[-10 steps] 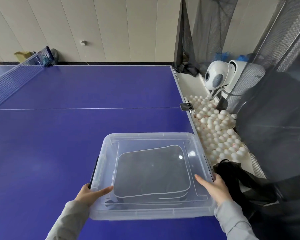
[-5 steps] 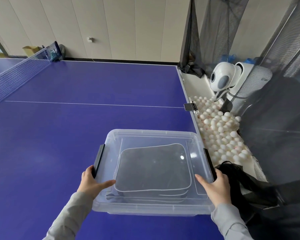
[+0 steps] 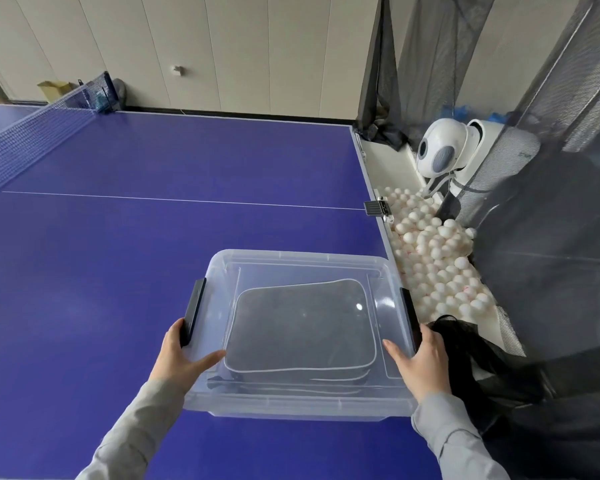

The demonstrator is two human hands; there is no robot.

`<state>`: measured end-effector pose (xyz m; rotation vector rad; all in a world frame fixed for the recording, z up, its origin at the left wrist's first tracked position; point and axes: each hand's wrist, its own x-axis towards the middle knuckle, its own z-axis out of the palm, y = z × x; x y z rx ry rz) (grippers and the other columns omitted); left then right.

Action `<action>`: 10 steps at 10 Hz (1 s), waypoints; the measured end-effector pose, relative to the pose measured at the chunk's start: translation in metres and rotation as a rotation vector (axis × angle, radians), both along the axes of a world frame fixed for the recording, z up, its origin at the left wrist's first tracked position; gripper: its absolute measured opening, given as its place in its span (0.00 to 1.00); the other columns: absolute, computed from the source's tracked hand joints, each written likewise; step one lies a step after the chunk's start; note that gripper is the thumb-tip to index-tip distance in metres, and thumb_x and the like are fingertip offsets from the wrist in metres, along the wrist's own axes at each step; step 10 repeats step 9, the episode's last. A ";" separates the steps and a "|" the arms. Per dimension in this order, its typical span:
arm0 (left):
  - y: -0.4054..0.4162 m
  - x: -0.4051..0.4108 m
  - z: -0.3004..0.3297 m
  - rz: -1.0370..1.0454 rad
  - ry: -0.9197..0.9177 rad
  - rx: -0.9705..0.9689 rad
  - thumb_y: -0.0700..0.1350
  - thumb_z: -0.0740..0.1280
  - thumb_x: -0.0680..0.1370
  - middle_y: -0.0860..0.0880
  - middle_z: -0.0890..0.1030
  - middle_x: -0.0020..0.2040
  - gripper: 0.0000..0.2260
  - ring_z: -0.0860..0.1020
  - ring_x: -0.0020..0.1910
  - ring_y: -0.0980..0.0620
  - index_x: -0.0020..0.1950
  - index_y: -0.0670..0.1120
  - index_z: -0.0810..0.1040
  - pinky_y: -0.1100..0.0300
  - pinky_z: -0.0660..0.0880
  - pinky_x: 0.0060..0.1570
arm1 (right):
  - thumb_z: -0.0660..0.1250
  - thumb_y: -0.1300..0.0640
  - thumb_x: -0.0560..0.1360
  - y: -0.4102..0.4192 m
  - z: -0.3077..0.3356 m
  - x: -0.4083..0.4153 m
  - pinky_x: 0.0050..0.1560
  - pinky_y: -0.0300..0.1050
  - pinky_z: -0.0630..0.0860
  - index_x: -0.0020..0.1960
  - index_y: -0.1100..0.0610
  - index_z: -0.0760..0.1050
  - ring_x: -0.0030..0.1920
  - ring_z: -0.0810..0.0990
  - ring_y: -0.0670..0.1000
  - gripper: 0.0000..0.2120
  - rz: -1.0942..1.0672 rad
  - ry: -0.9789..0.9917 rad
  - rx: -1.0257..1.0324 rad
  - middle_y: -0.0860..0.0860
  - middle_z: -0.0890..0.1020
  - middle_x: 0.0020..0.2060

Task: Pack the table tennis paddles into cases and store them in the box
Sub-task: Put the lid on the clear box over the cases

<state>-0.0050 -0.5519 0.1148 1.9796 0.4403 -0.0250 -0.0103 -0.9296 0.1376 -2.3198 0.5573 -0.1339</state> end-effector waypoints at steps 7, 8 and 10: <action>-0.001 0.001 0.002 0.048 0.007 -0.128 0.42 0.80 0.63 0.50 0.74 0.58 0.37 0.74 0.57 0.49 0.67 0.49 0.66 0.55 0.71 0.54 | 0.72 0.51 0.71 -0.002 0.002 0.001 0.68 0.51 0.63 0.71 0.65 0.63 0.68 0.66 0.60 0.35 0.010 0.052 0.019 0.61 0.67 0.66; -0.002 0.003 0.010 0.023 0.021 -0.076 0.44 0.80 0.63 0.50 0.74 0.55 0.32 0.74 0.55 0.48 0.63 0.49 0.69 0.56 0.71 0.52 | 0.72 0.50 0.72 0.000 0.007 -0.001 0.69 0.51 0.63 0.71 0.65 0.62 0.69 0.65 0.60 0.35 0.016 0.068 0.026 0.61 0.67 0.67; -0.007 0.006 0.020 0.051 0.000 0.085 0.51 0.77 0.66 0.46 0.70 0.62 0.34 0.72 0.60 0.46 0.68 0.44 0.67 0.52 0.71 0.60 | 0.71 0.49 0.72 0.002 0.010 0.000 0.70 0.52 0.61 0.73 0.65 0.59 0.70 0.63 0.60 0.37 0.006 0.031 -0.015 0.62 0.65 0.68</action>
